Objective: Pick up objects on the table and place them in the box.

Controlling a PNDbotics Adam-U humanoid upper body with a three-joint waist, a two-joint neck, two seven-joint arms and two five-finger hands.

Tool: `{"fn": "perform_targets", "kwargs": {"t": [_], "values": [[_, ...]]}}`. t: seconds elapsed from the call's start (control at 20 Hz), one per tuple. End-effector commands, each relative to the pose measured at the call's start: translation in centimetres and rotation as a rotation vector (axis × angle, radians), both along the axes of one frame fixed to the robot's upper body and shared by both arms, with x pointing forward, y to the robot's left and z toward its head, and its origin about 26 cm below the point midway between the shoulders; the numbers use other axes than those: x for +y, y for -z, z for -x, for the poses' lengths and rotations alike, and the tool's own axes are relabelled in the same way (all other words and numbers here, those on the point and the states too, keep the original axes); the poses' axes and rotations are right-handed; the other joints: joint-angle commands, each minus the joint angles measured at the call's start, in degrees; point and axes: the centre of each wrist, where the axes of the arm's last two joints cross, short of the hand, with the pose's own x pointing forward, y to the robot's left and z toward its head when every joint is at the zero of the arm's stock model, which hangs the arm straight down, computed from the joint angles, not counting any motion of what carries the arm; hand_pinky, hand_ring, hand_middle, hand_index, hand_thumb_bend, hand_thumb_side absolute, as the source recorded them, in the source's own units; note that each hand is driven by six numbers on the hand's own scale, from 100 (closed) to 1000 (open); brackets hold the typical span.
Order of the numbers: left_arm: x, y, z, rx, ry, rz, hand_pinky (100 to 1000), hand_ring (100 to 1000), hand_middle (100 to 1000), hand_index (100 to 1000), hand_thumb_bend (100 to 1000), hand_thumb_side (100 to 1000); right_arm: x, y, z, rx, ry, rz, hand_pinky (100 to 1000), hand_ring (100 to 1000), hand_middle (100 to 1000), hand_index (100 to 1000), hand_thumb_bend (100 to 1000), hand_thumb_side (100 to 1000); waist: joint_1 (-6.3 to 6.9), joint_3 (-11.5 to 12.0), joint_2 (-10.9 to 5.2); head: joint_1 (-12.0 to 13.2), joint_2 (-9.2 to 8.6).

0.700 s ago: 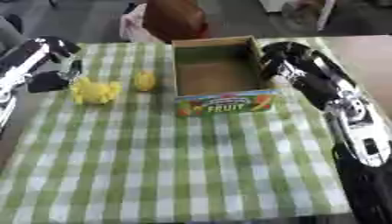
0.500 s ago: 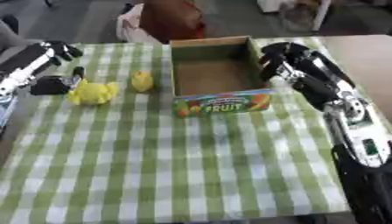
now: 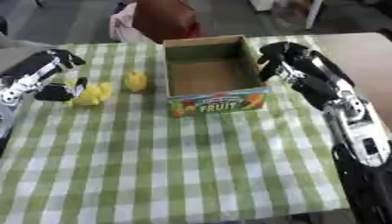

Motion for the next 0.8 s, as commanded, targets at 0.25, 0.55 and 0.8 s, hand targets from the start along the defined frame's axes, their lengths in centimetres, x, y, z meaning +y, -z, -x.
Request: {"fn": "perform_targets", "kwargs": {"t": [0.25, 0.55, 0.8], "values": [[0.6, -0.7, -0.4, -0.031, -0.014, -0.047, 707, 762, 728, 815, 195, 258, 0.3, -1.0, -0.3, -0.035, -0.014, 0.008, 578, 570, 620, 768, 100, 482, -0.08, -0.50, -0.31, 0.01, 0.29], [0.5, 0.3, -0.4, -0.009, -0.009, -0.084, 715, 764, 730, 814, 227, 218, 0.3, -1.0, -0.3, -0.034, -0.015, 0.009, 578, 570, 620, 768, 100, 483, -0.10, -0.70, -0.21, -0.04, 0.29], [0.7, 0.6, -0.4, 0.028, -0.011, -0.135, 721, 762, 735, 821, 252, 191, 0.3, -1.0, -0.3, -0.033, -0.014, 0.010, 578, 570, 620, 768, 100, 484, -0.12, -0.79, -0.12, -0.12, 0.29]]}}
